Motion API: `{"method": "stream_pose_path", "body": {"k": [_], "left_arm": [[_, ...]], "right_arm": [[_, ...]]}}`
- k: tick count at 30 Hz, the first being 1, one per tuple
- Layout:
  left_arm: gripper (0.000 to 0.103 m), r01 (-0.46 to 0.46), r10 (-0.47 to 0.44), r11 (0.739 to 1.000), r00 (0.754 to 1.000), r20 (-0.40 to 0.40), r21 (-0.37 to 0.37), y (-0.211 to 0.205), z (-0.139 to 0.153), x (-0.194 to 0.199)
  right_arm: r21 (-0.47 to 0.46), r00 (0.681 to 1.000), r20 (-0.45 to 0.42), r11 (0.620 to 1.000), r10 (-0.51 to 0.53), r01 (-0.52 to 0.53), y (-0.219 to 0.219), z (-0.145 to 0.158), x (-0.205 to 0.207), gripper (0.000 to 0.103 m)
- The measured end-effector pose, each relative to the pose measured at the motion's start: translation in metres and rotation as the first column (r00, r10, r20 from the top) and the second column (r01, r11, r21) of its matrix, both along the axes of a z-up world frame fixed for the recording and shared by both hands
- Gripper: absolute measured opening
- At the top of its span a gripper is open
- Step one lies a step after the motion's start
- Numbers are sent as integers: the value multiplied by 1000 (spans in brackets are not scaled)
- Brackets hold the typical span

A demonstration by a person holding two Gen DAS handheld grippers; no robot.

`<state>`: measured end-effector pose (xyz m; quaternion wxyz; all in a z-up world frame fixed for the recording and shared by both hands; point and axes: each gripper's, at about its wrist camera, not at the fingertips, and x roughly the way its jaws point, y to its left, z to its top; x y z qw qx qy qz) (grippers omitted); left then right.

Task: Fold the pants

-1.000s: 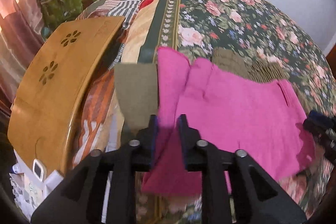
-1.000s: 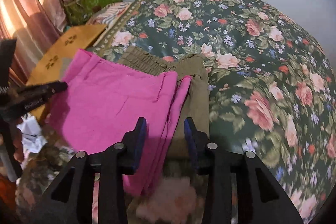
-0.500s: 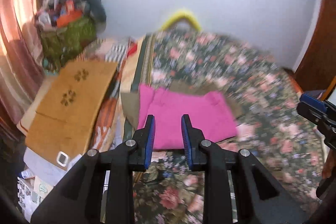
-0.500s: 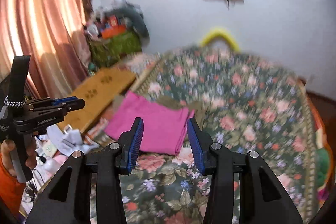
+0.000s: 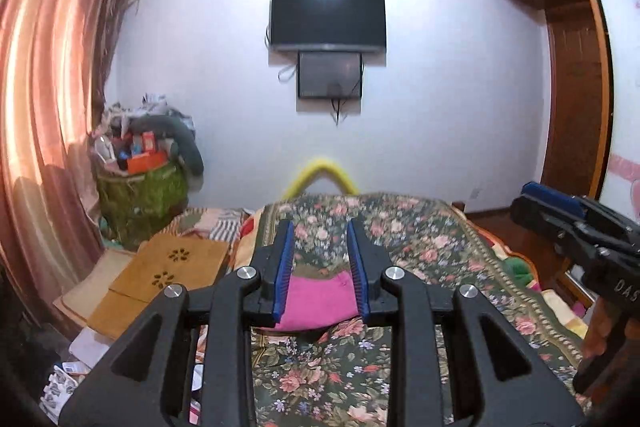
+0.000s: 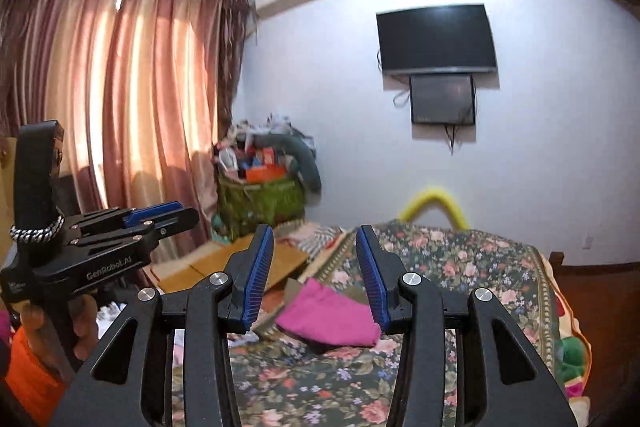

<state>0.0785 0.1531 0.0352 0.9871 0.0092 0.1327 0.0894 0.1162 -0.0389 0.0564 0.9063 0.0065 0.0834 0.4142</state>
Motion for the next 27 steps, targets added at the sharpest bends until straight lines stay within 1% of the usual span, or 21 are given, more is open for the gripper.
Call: {"method": "stream_pose_path", "body": {"k": [2, 3, 4, 5, 7, 8, 9, 10, 11, 13, 14, 16, 17, 19, 27], "left_arm": [[34, -7, 6, 1000, 1000, 30, 21, -12, 5, -21], [42, -6, 5, 1000, 999, 40, 19, -15, 6, -28], [51, -3, 3, 1000, 999, 53, 8, -18, 8, -37], [54, -3, 3, 1000, 998, 61, 0, -20, 9, -43], [64, -13, 13, 1000, 997, 74, -3, -24, 10, -55], [66, -23, 23, 1000, 997, 79, 0, -26, 11, -61], [72, -26, 26, 1000, 996, 85, -1, -28, 11, -66], [80, -25, 25, 1000, 996, 89, -6, -29, 11, -69], [84, -21, 22, 1000, 995, 94, -14, -29, 12, -74], [96, -13, 16, 1000, 995, 99, -26, -31, 13, -81], [98, -13, 16, 999, 995, 99, -32, -31, 14, -84], [100, -14, 17, 999, 995, 101, -36, -32, 14, -89], [101, -16, 19, 999, 995, 101, -36, -34, 14, -91], [103, -17, 21, 999, 995, 102, -37, -35, 14, -94], [103, -14, 18, 999, 995, 94, -43, -39, 12, -94]], "right_arm": [[12, 1000, 2, 1000, 2, -2, -4, 1, -10, 39], [22, 1000, 1, 1000, -3, 3, -7, 1, -13, 40], [28, 1000, 4, 1000, -11, 11, -9, 1, -18, 44], [30, 1000, 7, 999, -24, 24, -11, 0, -19, 47], [35, 999, 9, 998, -46, 46, -15, -1, -22, 58], [39, 999, 6, 998, -47, 47, -16, -1, -22, 61], [43, 999, -1, 998, -51, 51, -17, -1, -22, 66], [47, 998, -8, 997, -56, 56, -18, -1, -22, 72], [47, 998, -12, 997, -64, 65, -18, -2, -21, 76], [45, 996, -6, 995, -85, 85, -18, -2, -22, 86], [43, 995, 0, 994, -96, 96, -20, -1, -28, 88], [37, 994, 11, 993, -112, 112, -20, 0, -28, 101], [39, 992, 14, 992, -122, 121, -23, -1, -33, 103], [43, 991, 16, 991, -131, 130, -25, -2, -34, 103], [41, 992, 14, 991, -129, 128, -33, -5, -41, 103]]}}
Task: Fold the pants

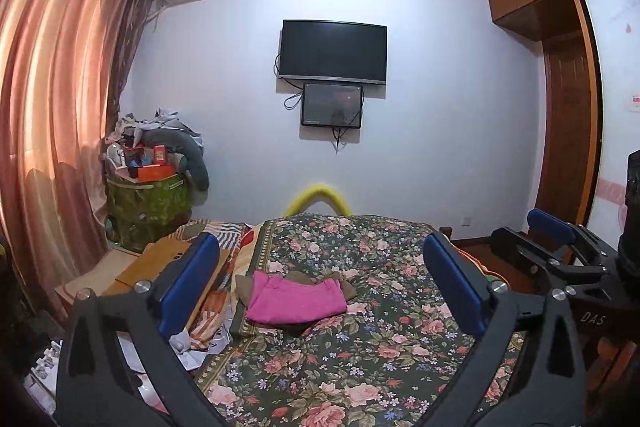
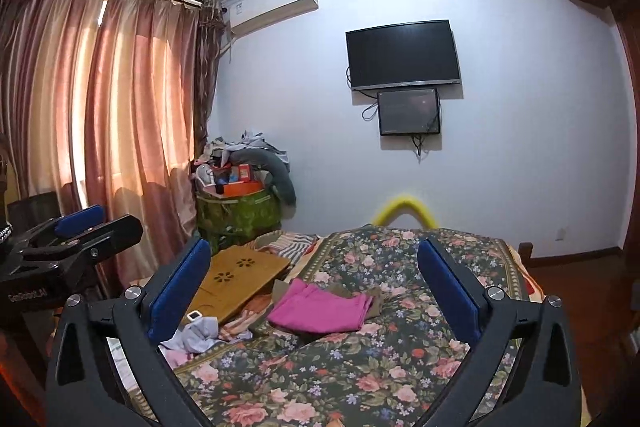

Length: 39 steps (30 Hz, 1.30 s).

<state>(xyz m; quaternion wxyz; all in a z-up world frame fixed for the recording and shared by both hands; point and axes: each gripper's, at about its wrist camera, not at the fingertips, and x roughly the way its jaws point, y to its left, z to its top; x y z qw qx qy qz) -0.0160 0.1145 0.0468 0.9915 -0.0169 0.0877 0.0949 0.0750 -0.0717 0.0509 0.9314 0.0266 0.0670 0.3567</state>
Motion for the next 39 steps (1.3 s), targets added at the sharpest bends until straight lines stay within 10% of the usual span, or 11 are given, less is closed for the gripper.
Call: {"method": "stream_pose_path", "body": {"k": [39], "left_arm": [[103, -12, 12, 1000, 999, -48, -1, 2, -17, 20]], "right_arm": [[-31, 999, -40, 999, -19, 18, -8, -4, 0, 103]]}}
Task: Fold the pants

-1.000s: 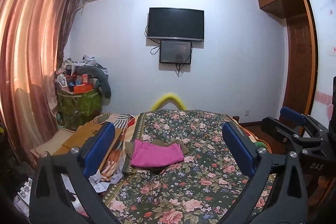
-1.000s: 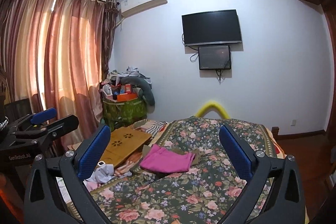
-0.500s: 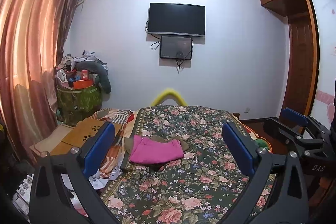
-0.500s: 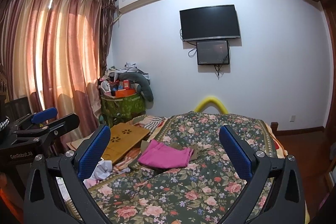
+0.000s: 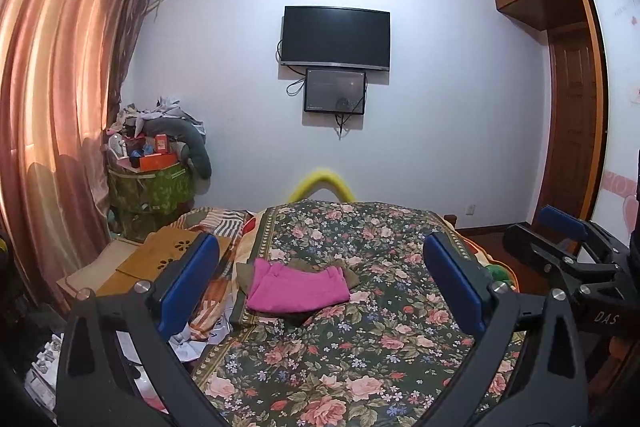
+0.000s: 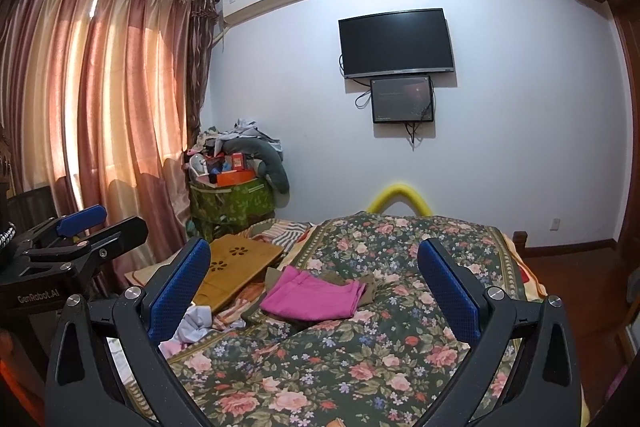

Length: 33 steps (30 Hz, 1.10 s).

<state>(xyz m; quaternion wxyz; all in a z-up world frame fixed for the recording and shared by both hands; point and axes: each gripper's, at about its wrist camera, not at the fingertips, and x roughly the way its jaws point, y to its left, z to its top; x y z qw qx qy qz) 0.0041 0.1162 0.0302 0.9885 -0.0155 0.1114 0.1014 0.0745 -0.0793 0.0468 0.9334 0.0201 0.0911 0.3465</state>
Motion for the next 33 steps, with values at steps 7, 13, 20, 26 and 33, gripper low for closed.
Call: {"method": "stream_pose_path", "body": {"k": [7, 13, 20, 26, 33], "left_arm": [[103, 10, -10, 1000, 1000, -4, 2, -2, -1, 1], [103, 19, -19, 1000, 1000, -8, 3, -2, -1, 1], [103, 29, -29, 1000, 1000, -7, 7, 0, 0, 1], [103, 38, -38, 999, 999, -18, 5, 2, -1, 4], [103, 56, -56, 998, 998, -25, -13, 5, -2, 6]], "right_arm": [[1, 1000, 0, 1000, -5, 5, -2, 0, 0, 103], [2, 1000, -3, 1000, -8, 8, -2, -1, 0, 103], [1, 1000, -3, 1000, -9, 9, -1, 0, -1, 103], [0, 1000, -1, 1000, -18, 18, -1, 0, -1, 103], [-1, 1000, 3, 1000, -27, 27, -1, -2, 0, 103]]}}
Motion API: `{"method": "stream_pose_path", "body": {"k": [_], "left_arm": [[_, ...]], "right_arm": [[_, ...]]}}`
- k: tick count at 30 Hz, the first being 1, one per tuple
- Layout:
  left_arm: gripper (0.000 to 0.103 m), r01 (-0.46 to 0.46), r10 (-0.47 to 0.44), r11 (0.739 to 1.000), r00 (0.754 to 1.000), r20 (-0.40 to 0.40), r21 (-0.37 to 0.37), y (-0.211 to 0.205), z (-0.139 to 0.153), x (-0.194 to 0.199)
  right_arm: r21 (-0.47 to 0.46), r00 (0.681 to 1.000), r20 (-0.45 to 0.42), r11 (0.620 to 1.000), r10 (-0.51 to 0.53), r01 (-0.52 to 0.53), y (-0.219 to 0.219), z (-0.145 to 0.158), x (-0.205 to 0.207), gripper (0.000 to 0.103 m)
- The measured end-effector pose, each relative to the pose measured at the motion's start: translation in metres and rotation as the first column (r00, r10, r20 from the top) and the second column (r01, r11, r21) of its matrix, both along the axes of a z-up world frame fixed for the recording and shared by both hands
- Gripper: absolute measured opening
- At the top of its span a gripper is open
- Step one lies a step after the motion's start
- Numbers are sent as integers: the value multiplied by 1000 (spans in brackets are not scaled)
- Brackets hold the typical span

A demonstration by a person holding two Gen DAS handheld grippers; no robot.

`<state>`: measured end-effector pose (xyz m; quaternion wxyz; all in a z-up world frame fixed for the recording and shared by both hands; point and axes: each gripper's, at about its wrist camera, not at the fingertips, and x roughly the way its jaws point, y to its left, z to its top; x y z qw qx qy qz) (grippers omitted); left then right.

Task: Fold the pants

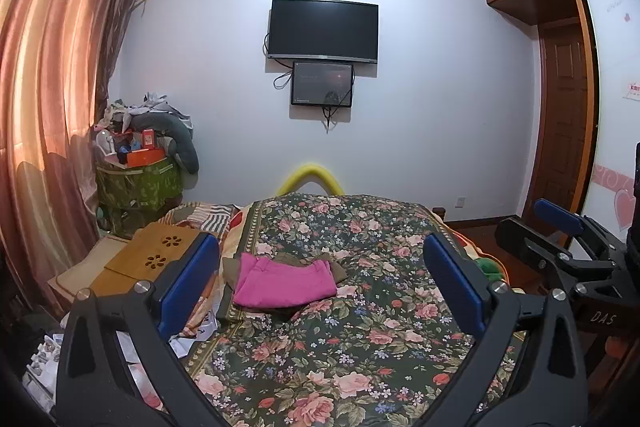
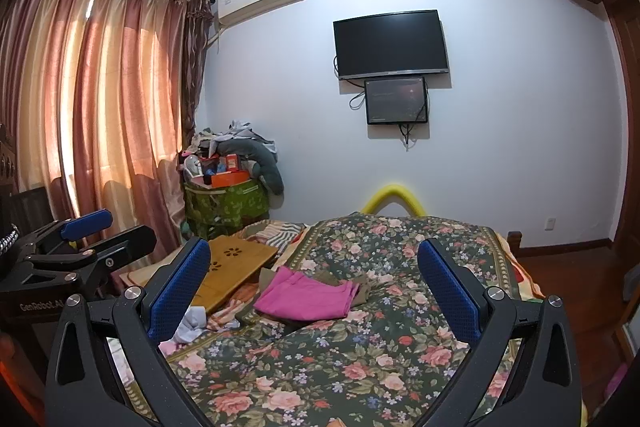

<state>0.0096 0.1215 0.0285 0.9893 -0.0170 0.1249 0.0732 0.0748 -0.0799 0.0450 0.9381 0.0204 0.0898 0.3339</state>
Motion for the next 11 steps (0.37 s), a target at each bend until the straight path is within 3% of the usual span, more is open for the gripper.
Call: {"method": "stream_pose_path", "body": {"k": [11], "left_arm": [[103, 5, -5, 1000, 1000, -23, 13, -2, -7, 11]], "right_arm": [[-4, 1000, -18, 1000, -7, 7, 0, -7, 6, 103]]}}
